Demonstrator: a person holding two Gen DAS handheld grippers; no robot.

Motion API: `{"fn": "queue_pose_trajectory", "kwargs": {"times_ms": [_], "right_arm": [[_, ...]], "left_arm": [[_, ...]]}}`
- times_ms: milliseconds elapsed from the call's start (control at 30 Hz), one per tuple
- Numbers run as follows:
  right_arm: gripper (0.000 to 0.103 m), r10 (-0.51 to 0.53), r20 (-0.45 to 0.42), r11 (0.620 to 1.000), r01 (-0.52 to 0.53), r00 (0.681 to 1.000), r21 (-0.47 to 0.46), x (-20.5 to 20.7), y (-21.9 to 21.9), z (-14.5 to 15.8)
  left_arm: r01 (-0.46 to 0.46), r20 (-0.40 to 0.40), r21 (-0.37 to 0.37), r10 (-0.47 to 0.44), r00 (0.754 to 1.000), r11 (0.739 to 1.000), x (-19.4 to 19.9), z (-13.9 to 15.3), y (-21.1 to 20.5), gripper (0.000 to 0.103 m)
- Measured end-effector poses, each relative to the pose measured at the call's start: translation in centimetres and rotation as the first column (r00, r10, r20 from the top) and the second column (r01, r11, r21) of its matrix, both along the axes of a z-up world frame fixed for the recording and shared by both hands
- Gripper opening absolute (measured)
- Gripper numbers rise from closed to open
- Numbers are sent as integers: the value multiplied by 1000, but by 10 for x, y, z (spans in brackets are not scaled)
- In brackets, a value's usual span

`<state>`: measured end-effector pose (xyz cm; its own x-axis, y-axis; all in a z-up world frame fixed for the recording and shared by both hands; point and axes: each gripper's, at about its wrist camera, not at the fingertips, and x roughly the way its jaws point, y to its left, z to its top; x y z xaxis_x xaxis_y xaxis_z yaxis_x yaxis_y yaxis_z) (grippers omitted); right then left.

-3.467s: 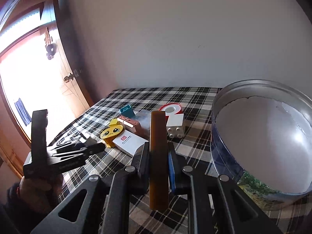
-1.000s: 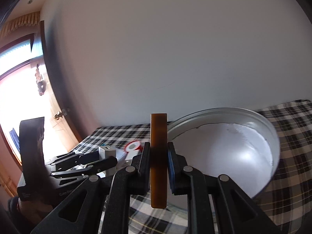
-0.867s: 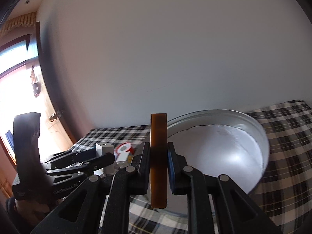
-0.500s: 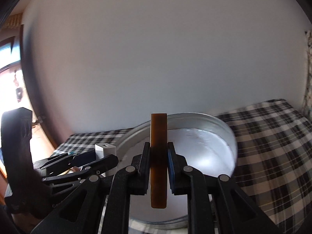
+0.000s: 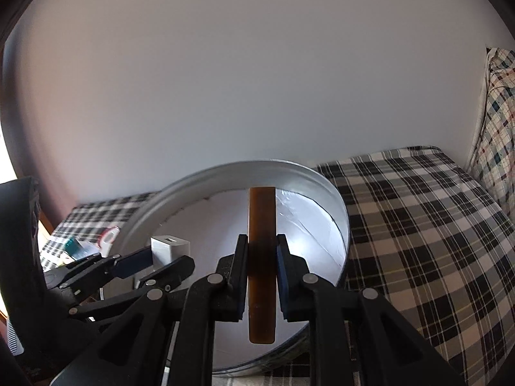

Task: Organize rigid objects
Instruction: 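Open the right tool to drop the stick while the left tool drops the plug into the tin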

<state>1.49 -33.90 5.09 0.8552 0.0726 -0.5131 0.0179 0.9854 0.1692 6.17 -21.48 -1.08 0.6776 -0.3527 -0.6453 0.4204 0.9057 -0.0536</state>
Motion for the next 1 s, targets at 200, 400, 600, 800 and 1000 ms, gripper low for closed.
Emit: {"fn": "queue_pose_trajectory", "kwargs": {"times_ms": [200, 400, 600, 800, 1000], "right_arm": [[18, -22, -43, 1000, 22, 999, -15, 4, 0, -8], [18, -37, -38, 999, 35, 999, -34, 6, 3, -12], [76, -76, 96, 993, 67, 992, 95, -15, -17, 5], [95, -175, 238, 970, 125, 955, 211, -37, -37, 15], [95, -232, 256, 960, 179, 938, 215, -36, -44, 9]], "left_arm": [[-18, 6, 20, 18, 1000, 1000, 3, -4, 2, 37], [-32, 46, 60, 29, 999, 998, 3, -8, 0, 38], [-103, 111, 18, 101, 989, 995, -9, 2, 13, 94], [-138, 195, -8, 137, 971, 990, -20, 11, 31, 101], [-186, 212, -1, 182, 960, 983, -23, 8, 55, 101]]}}
